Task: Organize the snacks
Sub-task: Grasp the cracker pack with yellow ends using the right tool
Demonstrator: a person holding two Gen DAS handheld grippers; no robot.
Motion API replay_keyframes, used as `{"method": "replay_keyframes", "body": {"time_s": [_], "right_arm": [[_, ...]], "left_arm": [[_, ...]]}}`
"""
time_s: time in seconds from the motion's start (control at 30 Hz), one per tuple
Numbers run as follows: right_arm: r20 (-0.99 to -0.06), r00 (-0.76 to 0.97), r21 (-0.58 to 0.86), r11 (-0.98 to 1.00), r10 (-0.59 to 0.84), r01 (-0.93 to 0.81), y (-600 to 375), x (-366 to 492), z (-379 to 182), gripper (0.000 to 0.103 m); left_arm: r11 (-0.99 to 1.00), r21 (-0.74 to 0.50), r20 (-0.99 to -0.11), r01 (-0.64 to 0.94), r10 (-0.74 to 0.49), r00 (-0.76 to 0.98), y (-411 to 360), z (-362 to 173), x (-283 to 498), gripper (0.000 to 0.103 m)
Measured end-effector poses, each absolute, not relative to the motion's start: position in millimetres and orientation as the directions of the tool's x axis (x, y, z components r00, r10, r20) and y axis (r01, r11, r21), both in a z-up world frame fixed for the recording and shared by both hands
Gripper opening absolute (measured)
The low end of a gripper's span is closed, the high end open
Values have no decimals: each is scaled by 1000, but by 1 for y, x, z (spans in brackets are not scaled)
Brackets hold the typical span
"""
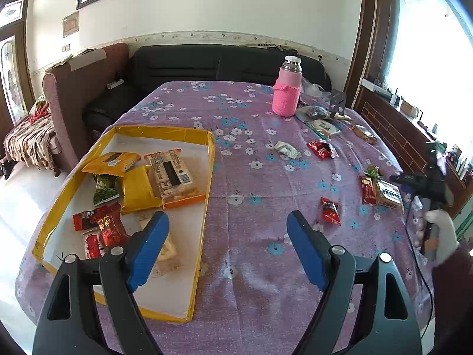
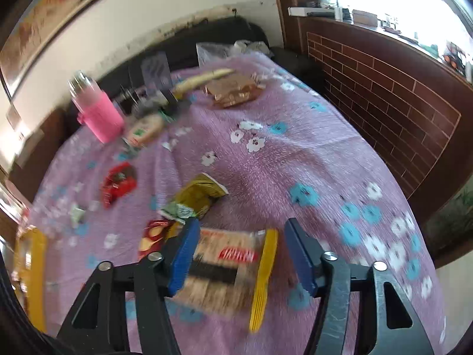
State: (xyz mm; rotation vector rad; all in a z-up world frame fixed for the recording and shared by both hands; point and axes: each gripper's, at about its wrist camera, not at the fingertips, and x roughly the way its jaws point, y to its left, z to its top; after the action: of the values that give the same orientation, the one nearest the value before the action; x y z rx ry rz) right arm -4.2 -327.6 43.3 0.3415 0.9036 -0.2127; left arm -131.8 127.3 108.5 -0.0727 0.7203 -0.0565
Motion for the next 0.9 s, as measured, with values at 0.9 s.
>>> {"method": "replay_keyframes", "body": {"time_s": [0.9], "right_arm": [[-766, 367, 491, 849, 528, -197, -177, 10, 20, 72]], "left_arm": [[971, -225, -700, 86, -222, 679, 137, 89, -131, 82]]}}
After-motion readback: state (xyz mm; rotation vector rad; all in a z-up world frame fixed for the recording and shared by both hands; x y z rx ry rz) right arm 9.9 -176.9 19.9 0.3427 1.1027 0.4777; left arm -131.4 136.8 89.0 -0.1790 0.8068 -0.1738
